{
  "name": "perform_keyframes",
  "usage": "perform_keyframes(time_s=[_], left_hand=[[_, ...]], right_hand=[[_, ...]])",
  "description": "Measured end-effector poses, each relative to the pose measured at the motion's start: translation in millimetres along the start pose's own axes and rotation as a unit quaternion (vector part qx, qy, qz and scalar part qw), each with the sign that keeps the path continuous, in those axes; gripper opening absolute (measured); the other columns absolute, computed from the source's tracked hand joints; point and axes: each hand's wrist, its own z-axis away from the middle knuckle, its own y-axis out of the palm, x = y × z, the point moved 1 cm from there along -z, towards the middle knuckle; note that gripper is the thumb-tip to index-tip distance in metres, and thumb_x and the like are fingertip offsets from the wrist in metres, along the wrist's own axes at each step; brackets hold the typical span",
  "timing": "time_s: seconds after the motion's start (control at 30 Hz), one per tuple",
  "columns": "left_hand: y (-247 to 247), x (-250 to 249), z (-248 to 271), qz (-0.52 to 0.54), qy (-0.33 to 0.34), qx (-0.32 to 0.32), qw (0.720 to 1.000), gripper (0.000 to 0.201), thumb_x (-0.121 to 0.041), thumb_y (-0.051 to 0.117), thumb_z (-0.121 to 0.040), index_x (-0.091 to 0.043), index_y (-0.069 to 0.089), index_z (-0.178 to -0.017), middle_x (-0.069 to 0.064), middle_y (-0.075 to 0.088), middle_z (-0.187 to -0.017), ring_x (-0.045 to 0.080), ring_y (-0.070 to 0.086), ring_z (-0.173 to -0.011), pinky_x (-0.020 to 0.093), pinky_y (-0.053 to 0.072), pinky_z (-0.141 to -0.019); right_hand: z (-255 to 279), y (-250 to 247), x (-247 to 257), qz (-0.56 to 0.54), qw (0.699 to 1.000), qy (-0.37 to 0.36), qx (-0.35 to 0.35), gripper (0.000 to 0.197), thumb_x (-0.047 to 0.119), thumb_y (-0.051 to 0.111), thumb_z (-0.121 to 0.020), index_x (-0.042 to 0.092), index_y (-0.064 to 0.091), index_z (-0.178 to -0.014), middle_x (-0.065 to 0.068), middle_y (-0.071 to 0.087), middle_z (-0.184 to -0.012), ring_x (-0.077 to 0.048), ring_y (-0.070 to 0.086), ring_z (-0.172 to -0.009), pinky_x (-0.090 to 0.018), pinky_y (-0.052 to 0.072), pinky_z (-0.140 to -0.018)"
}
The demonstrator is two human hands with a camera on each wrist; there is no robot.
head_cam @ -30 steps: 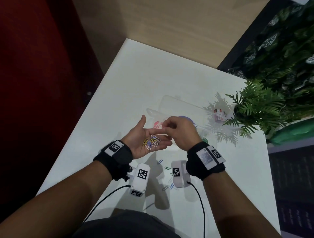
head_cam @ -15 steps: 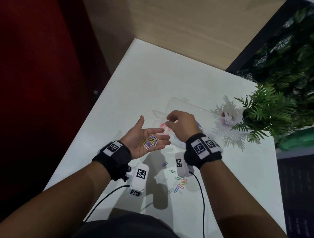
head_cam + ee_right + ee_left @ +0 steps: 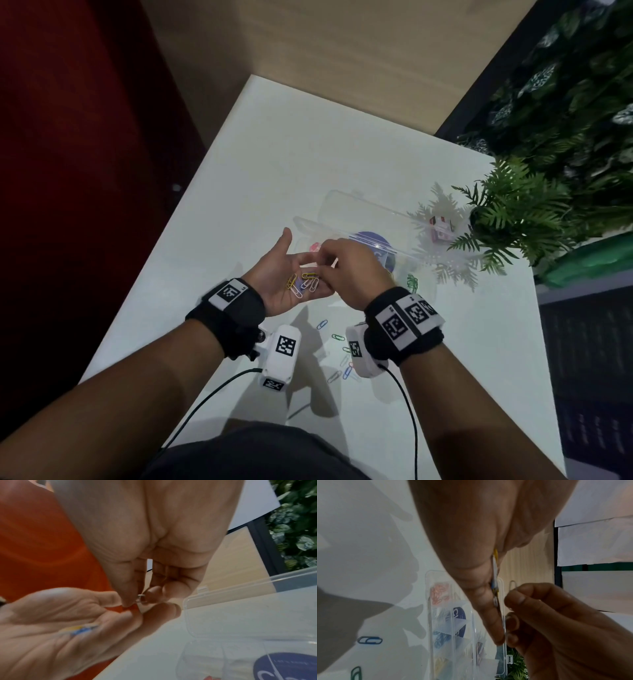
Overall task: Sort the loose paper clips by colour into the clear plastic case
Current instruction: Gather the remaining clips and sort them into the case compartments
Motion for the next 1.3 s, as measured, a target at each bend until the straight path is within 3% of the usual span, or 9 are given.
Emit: perform_keyframes(time_s=[0.1,0.17,0.23,0.3,0.4,0.53,0.77,1.13,1.3], left_hand=[[-2,0,0,-0.008,0.005,-0.004,1.0,0.088,-0.069,0.019,-0.091,0.005,0.056,-0.118,0.022,0.065,-0.106,0.032,0.064,-0.091,0.043,0.053,-0.091],[-3,0,1,-0.029,0.004,-0.003,1.0,0.09,-0.069,0.014,-0.092,0.004,0.055,-0.124,0.016,0.069,-0.098,0.024,0.068,-0.081,0.033,0.059,-0.077],[-1,0,3,-0.043,0.0,0.004,0.999,0.09,-0.068,0.011,-0.092,0.004,0.051,-0.128,0.012,0.071,-0.081,0.019,0.067,-0.064,0.025,0.056,-0.059],[0,1,3,-0.055,0.001,0.005,0.998,0.09,-0.068,0.009,-0.092,0.003,0.051,-0.127,0.011,0.072,-0.079,0.018,0.067,-0.06,0.022,0.053,-0.054],[-3,4,1,-0.06,-0.005,0.002,0.998,0.09,-0.07,0.01,-0.091,0.0,0.057,-0.121,0.013,0.071,-0.089,0.019,0.067,-0.064,0.023,0.054,-0.057],[-6,7,-2,-0.075,-0.014,-0.002,0.997,0.09,-0.071,0.011,-0.09,-0.002,0.063,-0.115,0.013,0.067,-0.104,0.02,0.064,-0.077,0.027,0.051,-0.072],[1,9,-2,-0.062,-0.019,0.014,0.998,0.091,-0.071,0.011,-0.09,0.0,0.059,-0.121,0.014,0.069,-0.088,0.021,0.065,-0.062,0.024,0.051,-0.056],[-1,14,-8,-0.064,-0.034,0.03,0.997,0.095,-0.072,0.013,-0.089,0.004,0.055,-0.127,0.018,0.066,-0.104,0.03,0.061,-0.089,0.037,0.048,-0.086],[-3,12,-9,-0.039,-0.045,0.037,0.998,0.098,-0.074,0.016,-0.087,0.005,0.047,-0.134,0.022,0.056,-0.116,0.035,0.058,-0.098,0.043,0.05,-0.092]], right_hand=[[11,-5,5,-0.002,0.999,-0.034,-0.007,0.011,0.015,0.058,-0.085,0.018,0.054,-0.076,-0.001,0.062,-0.084,-0.019,0.054,-0.075,-0.032,0.044,-0.068],[20,-2,12,0.039,0.996,-0.075,0.024,0.015,0.012,0.056,-0.085,0.019,0.05,-0.074,-0.003,0.06,-0.087,-0.02,0.054,-0.079,-0.033,0.044,-0.069],[26,6,15,0.088,0.989,-0.116,0.035,0.009,0.012,0.053,-0.088,0.014,0.057,-0.08,-0.002,0.062,-0.105,-0.02,0.054,-0.095,-0.035,0.048,-0.074],[28,18,10,0.121,0.981,-0.154,0.013,0.01,0.013,0.051,-0.09,0.011,0.061,-0.089,0.0,0.058,-0.123,-0.02,0.051,-0.109,-0.031,0.046,-0.073],[28,29,1,0.125,0.974,-0.187,-0.023,0.007,0.007,0.056,-0.087,0.01,0.062,-0.086,-0.003,0.061,-0.12,-0.027,0.056,-0.108,-0.032,0.046,-0.065],[23,36,-7,0.13,0.97,-0.205,-0.001,0.021,0.0,0.058,-0.083,0.016,0.066,-0.095,-0.004,0.063,-0.11,-0.029,0.056,-0.108,-0.038,0.054,-0.072],[22,29,-15,0.117,0.974,-0.192,0.028,0.015,0.003,0.059,-0.086,0.011,0.068,-0.093,-0.004,0.058,-0.123,-0.025,0.054,-0.115,-0.038,0.053,-0.079],[21,13,-10,0.105,0.975,-0.175,0.086,0.02,0.002,0.058,-0.086,0.015,0.072,-0.094,0.006,0.06,-0.124,-0.015,0.062,-0.091,-0.028,0.049,-0.071],[19,10,-14,0.114,0.977,-0.162,0.072,0.017,0.002,0.055,-0.087,0.008,0.069,-0.091,-0.006,0.062,-0.095,-0.023,0.058,-0.082,-0.03,0.043,-0.066]])
